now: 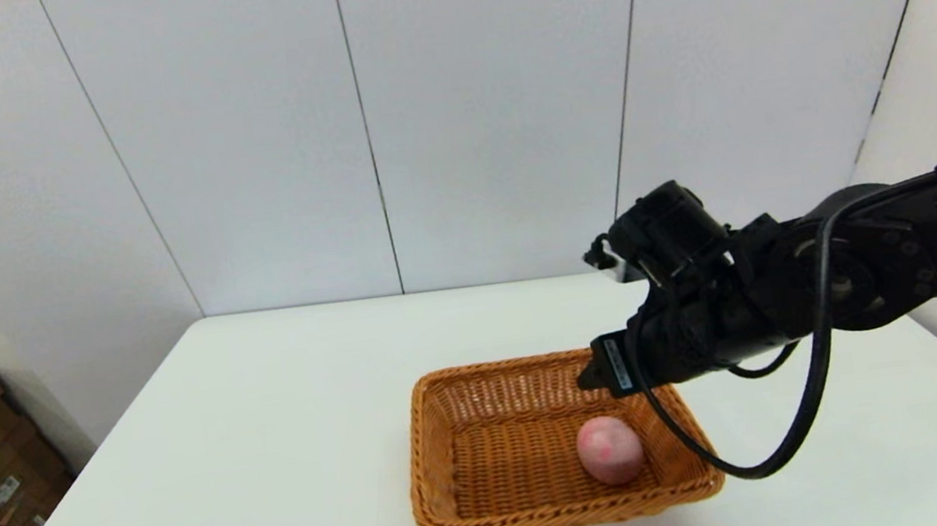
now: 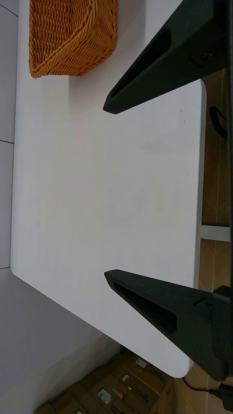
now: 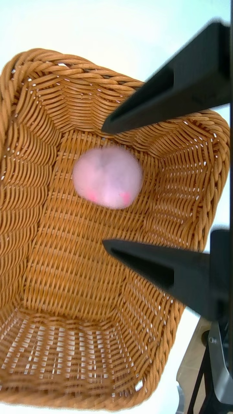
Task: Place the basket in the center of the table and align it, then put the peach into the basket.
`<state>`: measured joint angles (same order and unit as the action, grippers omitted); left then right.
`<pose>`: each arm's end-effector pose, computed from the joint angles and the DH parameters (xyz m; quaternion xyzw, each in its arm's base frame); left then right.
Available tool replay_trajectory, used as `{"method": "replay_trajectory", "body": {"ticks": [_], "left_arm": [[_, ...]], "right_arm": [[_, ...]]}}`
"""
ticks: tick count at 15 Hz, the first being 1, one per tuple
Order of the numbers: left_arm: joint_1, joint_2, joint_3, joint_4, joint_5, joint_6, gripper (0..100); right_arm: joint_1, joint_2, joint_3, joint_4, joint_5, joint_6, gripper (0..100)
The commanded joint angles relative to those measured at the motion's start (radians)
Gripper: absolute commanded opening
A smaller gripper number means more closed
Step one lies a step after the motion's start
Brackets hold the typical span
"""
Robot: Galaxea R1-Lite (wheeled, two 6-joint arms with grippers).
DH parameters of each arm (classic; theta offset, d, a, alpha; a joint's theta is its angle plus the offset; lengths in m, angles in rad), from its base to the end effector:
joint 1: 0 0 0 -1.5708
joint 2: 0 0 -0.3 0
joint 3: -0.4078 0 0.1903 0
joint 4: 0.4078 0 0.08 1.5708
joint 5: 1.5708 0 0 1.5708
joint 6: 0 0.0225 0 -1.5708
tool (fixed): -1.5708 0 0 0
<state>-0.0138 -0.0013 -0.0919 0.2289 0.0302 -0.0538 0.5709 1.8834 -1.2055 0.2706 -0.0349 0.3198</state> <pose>-0.0315 0.0011 0.0771 -0.0253 0.0675 0.0100 0.9973 0.2826 0.1806 0.1514 0.0021 0.4678 0.1632 0.8686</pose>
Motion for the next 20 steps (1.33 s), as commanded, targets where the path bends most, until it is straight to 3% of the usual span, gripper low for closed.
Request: {"method": "replay_trajectory", "body": {"ticks": [1,4,6,7,9,10,12,14,15,17,20], "left_arm": [[0.000,0.000,0.000,0.001,0.000,-0.001,100],[0.000,0.000,0.000,0.001,0.000,-0.001,100],[0.000,0.000,0.000,0.001,0.000,-0.001,100],[0.000,0.000,0.000,0.001,0.000,-0.001,100],[0.000,0.000,0.000,0.001,0.000,-0.001,100],[0.000,0.000,0.000,0.001,0.000,-0.001,100],[0.000,0.000,0.000,0.001,0.000,-0.001,100],[0.000,0.000,0.000,0.001,0.000,-0.001,100],[0.000,0.000,0.000,0.001,0.000,-0.001,100],[0.000,0.000,0.000,0.001,0.000,-0.001,100],[0.000,0.000,0.000,0.001,0.000,-0.001,100]], "right_arm": [[-0.009,-0.153,0.032,0.007,0.000,0.002,100],[0.003,-0.368,0.139,0.005,-0.014,0.001,100],[0.004,-0.507,0.222,0.002,-0.095,0.002,100],[-0.002,-0.583,0.279,-0.001,-0.171,0.002,100],[-0.009,-0.676,0.353,-0.004,-0.270,0.001,100],[-0.032,-0.716,0.385,-0.005,-0.287,-0.001,100],[-0.192,-0.790,0.446,-0.036,-0.266,-0.025,100],[-0.398,-0.948,0.549,-0.111,-0.102,-0.120,100],[-0.453,-1.024,0.609,-0.125,-0.059,-0.162,100],[-0.523,-1.176,0.739,-0.163,-0.048,-0.246,100],[-0.563,-1.408,0.962,-0.343,-0.054,-0.317,100]]}}
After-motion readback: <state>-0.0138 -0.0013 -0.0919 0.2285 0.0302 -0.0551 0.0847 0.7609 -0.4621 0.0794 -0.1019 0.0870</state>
